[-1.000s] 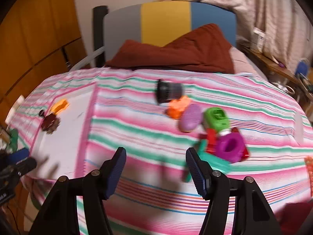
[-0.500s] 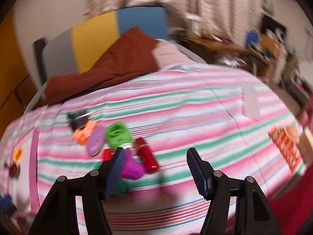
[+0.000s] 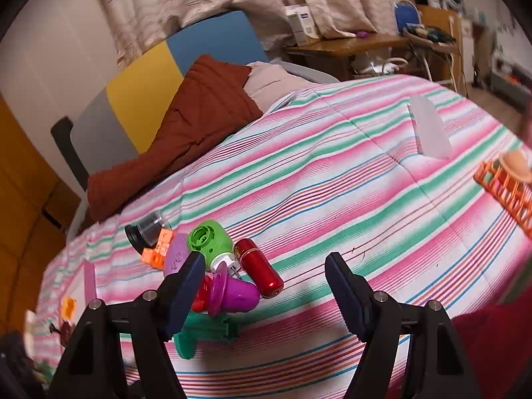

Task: Organize rigid objects
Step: 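Grasp the teal spool-shaped piece with the left gripper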

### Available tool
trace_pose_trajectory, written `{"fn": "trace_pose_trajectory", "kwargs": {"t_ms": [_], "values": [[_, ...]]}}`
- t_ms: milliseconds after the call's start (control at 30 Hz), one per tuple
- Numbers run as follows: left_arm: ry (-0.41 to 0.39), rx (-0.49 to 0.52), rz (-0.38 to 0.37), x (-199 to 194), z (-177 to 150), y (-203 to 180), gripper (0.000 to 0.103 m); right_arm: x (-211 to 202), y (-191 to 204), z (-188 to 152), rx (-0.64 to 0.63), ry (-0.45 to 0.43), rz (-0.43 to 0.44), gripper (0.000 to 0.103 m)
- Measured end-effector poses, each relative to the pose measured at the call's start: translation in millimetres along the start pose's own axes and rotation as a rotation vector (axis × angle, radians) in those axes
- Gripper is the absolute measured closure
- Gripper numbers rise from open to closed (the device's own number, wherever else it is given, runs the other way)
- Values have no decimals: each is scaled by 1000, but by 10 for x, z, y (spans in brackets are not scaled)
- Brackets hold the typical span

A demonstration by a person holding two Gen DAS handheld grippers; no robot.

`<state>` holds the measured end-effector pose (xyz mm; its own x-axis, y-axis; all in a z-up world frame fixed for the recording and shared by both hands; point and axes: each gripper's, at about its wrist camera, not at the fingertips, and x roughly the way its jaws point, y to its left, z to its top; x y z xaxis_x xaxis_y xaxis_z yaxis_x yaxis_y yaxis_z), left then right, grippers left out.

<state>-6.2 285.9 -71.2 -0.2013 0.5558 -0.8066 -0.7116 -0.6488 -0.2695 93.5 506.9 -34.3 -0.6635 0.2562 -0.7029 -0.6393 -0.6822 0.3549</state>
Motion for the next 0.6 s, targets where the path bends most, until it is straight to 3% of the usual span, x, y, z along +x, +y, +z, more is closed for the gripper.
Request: {"fn": "trace_pose_trajectory", "kwargs": {"t_ms": [67,100,167,533,567,600], "values": [[8,22,-14,131,54,-103,37,-9,-40,15,27,-4,7,28],[17,25,-24,190,85,-145,26,-15,-50,19,36,-5,12,28],[29,27,-25,308,144,-221,19,-26,-78,23,58,-6,28,26],[62,20,36,799,371,-366,20,-28,-115,31,97,9,72,25],[65,15,49,830,371,-338,24,-27,-117,30,96,10,73,25],[57,16,55,839,376,-338,35,-22,-115,31,94,11,74,25]]}}
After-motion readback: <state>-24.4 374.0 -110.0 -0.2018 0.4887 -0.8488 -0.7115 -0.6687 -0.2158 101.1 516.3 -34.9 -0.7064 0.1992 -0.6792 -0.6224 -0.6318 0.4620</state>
